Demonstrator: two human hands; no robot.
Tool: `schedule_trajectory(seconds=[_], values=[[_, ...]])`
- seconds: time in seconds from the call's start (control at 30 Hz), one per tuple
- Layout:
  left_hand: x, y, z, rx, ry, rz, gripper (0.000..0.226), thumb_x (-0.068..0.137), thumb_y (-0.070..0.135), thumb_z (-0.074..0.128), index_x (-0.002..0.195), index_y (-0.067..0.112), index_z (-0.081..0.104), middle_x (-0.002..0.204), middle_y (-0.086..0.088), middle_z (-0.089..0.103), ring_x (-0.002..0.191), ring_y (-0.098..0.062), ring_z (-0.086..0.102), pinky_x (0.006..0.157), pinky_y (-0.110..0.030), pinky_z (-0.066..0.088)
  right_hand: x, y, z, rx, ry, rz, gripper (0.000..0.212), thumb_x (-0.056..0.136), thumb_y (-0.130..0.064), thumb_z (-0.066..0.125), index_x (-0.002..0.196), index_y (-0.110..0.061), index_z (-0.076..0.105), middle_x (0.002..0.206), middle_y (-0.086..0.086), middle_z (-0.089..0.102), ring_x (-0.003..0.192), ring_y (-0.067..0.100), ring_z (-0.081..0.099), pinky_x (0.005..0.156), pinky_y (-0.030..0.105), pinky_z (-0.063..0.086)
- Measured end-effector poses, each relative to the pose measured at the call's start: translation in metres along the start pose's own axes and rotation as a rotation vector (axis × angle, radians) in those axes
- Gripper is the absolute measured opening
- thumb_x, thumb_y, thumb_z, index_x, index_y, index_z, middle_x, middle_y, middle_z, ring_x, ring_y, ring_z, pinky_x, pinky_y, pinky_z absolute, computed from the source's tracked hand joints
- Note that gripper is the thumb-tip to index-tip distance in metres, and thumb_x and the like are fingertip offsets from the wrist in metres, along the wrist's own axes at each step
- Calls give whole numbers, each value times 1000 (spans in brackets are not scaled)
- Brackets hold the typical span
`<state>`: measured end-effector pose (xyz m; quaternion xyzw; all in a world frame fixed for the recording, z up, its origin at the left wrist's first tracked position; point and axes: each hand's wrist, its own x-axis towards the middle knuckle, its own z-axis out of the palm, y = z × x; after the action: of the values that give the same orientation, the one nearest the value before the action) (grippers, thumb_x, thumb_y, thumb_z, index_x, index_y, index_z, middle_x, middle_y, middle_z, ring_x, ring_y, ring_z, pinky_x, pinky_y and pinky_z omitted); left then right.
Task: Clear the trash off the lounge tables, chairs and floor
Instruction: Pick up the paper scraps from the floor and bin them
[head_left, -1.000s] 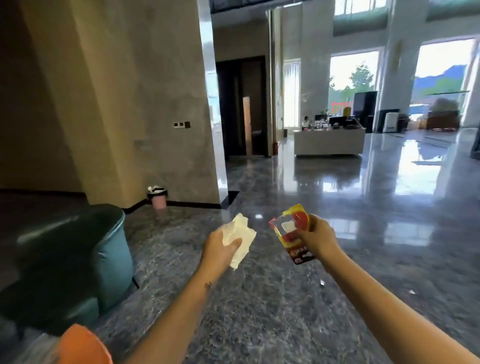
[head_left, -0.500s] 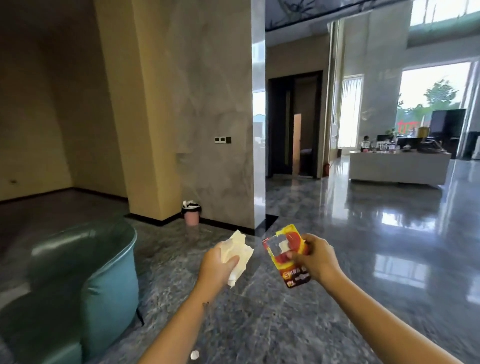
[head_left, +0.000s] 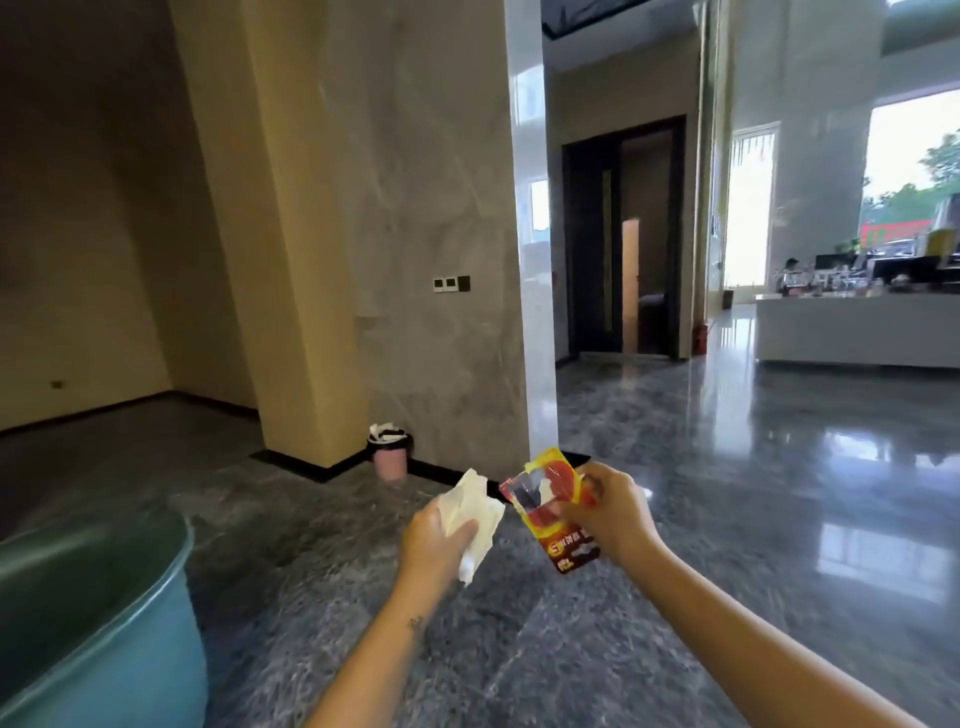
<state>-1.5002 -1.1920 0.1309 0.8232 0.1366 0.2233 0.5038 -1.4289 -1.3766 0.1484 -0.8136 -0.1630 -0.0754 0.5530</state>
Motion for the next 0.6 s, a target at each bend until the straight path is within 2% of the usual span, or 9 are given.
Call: schedule_trajectory(seconds=[0.07,0.17,0.23,0.3,0.37,0.43,0.53,0.6], values=[[59,3,19,8,22,-7,37,86,17,62,119,3,58,96,-5,62,89,-20,58,64,-22,40,74,13,7,7,-26,-20,28,62,-21,83,81,-17,63,70,-4,61,66,12,55,54,21,39],[138,6,31,68,88,-33,60,67,39,54,117,6,59,98,-8,64,93,-24,61,68,-23,45,175,22,29,26,-94,-60,28,62,-21,84,76,-17,61,66,-7,58,64,12,54,57,25,43],[190,3,31,89,154,-50,57,63,40,49,109,9,60,92,-1,62,88,-18,59,62,-13,42,235,26,54,51,-157,-83,28,62,-19,84,75,-17,60,70,-2,61,68,17,57,64,31,47],[243,-6,29,153,177,-71,50,64,41,48,101,12,62,84,3,61,82,-14,57,58,-12,38,290,30,85,84,-204,-108,27,61,-16,84,75,-17,61,74,3,66,73,22,61,68,33,49],[295,-23,28,134,225,-86,43,73,39,57,105,11,63,84,4,62,79,-12,56,56,-12,37,339,37,119,106,-243,-138,28,60,-17,85,76,-20,62,73,1,66,72,21,61,65,29,47],[348,-46,26,124,287,-99,33,84,23,64,113,9,62,95,-1,64,88,-16,58,58,-12,40,388,46,154,114,-274,-164,29,60,-17,85,77,-21,62,73,2,67,72,23,61,63,28,45],[435,-86,22,143,339,-70,29,85,14,63,115,13,63,84,10,63,91,-21,61,59,-11,40,470,61,213,135,-289,-179,30,59,-16,85,76,-21,61,80,10,70,75,25,63,64,29,47],[505,-107,15,165,381,-51,30,86,15,63,115,11,63,88,6,65,91,-22,60,62,-17,40,533,66,253,159,-296,-171,31,59,-16,85,75,-23,60,83,10,69,72,19,61,61,26,48]])
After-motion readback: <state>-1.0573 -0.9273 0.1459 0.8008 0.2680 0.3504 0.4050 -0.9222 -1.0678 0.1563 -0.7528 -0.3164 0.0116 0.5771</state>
